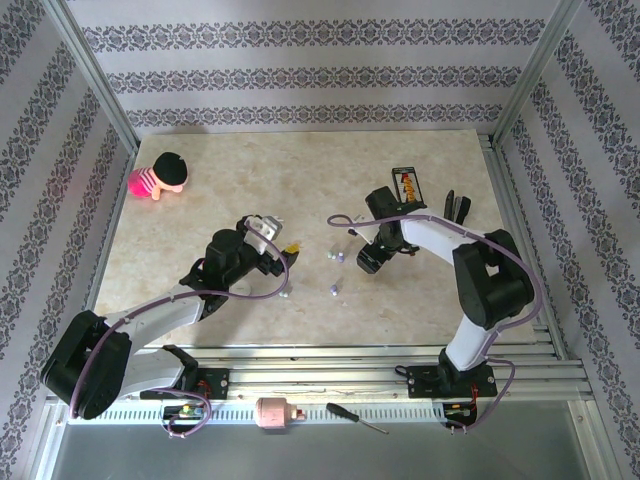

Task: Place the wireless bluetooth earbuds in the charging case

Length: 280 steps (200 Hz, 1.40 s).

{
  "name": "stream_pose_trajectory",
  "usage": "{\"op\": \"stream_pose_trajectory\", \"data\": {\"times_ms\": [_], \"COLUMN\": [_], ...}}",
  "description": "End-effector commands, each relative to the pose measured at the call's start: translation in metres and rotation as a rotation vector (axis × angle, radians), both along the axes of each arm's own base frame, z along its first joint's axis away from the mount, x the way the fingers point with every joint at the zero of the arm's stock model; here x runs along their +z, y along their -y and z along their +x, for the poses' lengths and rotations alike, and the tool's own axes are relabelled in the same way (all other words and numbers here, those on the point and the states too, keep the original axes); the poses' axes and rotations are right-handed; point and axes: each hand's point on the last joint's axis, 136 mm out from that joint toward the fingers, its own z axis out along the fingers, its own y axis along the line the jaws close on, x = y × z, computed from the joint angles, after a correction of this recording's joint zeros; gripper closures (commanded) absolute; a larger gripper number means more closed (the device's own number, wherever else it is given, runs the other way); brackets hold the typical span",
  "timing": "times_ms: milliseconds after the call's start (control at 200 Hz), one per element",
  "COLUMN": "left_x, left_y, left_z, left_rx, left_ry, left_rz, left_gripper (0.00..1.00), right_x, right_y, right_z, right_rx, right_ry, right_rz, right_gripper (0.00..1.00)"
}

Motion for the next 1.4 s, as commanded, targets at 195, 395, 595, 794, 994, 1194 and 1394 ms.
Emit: {"op": "stream_pose_trajectory", "data": {"times_ms": [195,395,595,794,994,1194,1394], "left_x": [0.007,0.005,0.006,0.002,-0.001,0.003,0.003], "left_y": [0.004,0.007,0.009,0.01,0.019,0.05,0.078], "left_z": [-0.001,0.001,0.001,-0.002,-0.01,-0.034,-0.056], "left_rx": [-0.001,-0.007,-0.014,-0.022,-0.101,-0.317,-0.525], "left_ry": [0.023,0.018,0.017,-0.001,-0.019,-0.054,-0.114], "left_rz": [-0.018,-0.021,-0.025,-0.025,-0.01,-0.067,-0.091], "left_gripper": [0.01,0.01,0.01,0.01,0.01,0.01,0.01], "right_x": [-0.005,-0.007,-0.007,0.008,0.043,0.081,0.112], "right_y": [0.001,0.003,0.003,0.001,-0.016,-0.033,-0.049], "right_z": [-0.006,-0.008,-0.007,-0.005,-0.008,-0.029,-0.049], "right_rx": [0.006,0.01,0.006,0.007,0.015,0.053,0.114], "right_ry": [-0.042,-0.05,-0.044,-0.005,0.049,0.074,0.097], "right_rz": [-0.031,-0.036,-0.037,-0.008,0.118,0.26,0.383], "right_gripper": [0.4,0.44,0.52,0.61,0.62,0.64,0.65]}}
